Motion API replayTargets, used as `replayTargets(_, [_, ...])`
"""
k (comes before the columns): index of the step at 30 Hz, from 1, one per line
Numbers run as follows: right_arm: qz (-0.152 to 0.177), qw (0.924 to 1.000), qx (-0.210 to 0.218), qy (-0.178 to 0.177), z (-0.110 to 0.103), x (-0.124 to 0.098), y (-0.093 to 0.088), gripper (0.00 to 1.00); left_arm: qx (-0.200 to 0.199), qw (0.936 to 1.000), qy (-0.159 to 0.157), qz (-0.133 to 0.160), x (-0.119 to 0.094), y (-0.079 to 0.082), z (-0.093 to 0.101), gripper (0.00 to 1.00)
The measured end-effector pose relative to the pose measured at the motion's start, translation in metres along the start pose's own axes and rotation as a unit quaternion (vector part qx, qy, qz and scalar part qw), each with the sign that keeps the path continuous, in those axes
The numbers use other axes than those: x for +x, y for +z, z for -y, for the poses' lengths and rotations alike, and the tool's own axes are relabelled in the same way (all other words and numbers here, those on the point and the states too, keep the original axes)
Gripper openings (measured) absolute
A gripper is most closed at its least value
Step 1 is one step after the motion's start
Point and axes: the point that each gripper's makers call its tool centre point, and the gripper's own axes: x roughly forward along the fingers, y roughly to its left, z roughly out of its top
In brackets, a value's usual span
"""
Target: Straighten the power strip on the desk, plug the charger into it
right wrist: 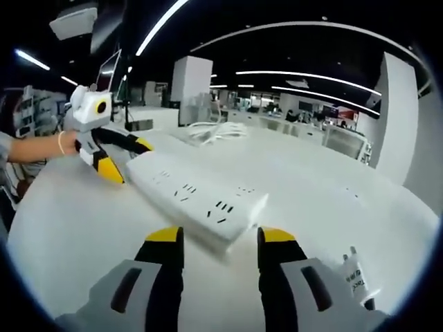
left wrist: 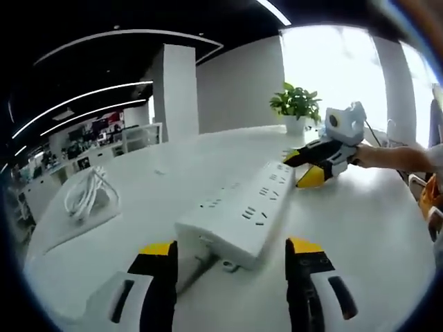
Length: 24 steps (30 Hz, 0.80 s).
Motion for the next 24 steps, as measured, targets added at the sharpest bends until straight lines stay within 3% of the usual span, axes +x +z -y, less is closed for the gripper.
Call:
replayTargets(10, [0.003, 1.0000, 0.005, 0.006, -0.0012, 0.0024, 0.0021, 0.40, -0.006, 1.0000, -0.001, 0.002, 0.0022, 0.0020, 0.0010, 0.60])
replayTargets(20, [0.007, 0.9999, 0.007, 0.011, -0.0026, 0.0052, 0.0030, 0.33, -0.022, 0.9998, -0.002, 0.002, 0.0022, 0.0009, -0.0006, 0.45])
replayTargets(24, [0.007, 0.9999, 0.010, 0.011, -0.0027, 0.0047, 0.0027, 0.33, -0.027, 0.9996, -0.003, 0.006, 0.0031, 0.0017, 0.0001, 0.45])
